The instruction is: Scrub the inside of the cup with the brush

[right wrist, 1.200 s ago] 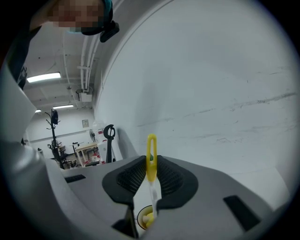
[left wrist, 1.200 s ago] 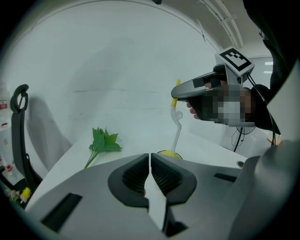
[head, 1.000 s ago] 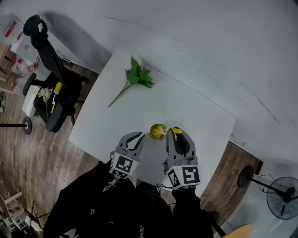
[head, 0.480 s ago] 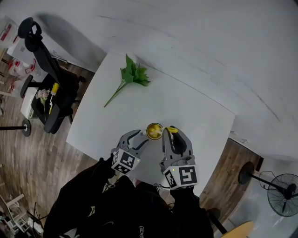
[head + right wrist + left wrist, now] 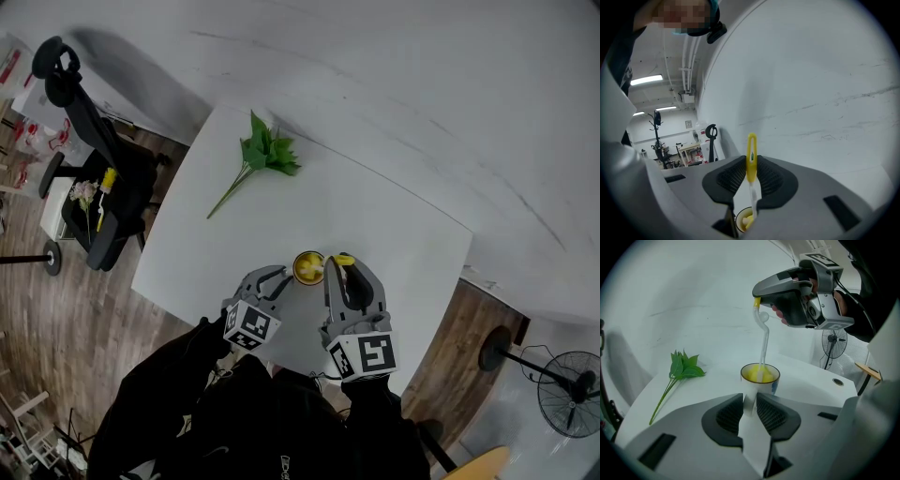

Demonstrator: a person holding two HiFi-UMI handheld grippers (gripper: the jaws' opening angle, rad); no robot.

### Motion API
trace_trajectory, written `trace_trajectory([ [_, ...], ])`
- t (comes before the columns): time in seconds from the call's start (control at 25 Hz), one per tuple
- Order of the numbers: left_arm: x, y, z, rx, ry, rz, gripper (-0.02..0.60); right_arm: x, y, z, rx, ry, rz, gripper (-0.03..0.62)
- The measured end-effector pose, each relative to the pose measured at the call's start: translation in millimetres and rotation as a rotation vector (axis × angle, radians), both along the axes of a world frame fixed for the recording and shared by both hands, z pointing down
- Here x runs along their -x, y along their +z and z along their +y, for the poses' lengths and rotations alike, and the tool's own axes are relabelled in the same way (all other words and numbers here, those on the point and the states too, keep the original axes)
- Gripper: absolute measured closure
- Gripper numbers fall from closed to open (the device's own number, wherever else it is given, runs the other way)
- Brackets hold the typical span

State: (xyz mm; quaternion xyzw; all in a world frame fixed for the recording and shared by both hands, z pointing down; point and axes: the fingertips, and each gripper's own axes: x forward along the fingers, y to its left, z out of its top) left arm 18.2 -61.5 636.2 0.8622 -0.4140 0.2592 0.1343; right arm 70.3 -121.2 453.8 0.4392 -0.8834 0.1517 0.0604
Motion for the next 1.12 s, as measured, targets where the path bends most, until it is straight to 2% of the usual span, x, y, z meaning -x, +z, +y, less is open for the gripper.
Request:
trace_trajectory([
  [0.32, -5.9, 1.2, 4.6, 0.004, 0.031, 0.006, 0.491, 6.6, -1.2, -4.4, 0.007, -0.002, -0.008, 0.507],
  [0.56, -5.8, 1.3, 5.2, -0.006, 0.043, -0.002, 0.492, 24.6, -19.7, 10.0, -0.036, -0.054, -0.031, 0.508],
  [0.76, -5.3, 0.5, 6.5, -0.005, 0.048, 0.002, 0.492, 33.2, -26.7, 32.2, -0.048, -0.091, 0.0, 0.507],
  [1.12, -5.7, -0.3, 7.0, -0.003, 0.058, 0.015, 0.492, -2.4, -15.3, 45.8, -0.015, -0.047, 0.081, 0.507],
])
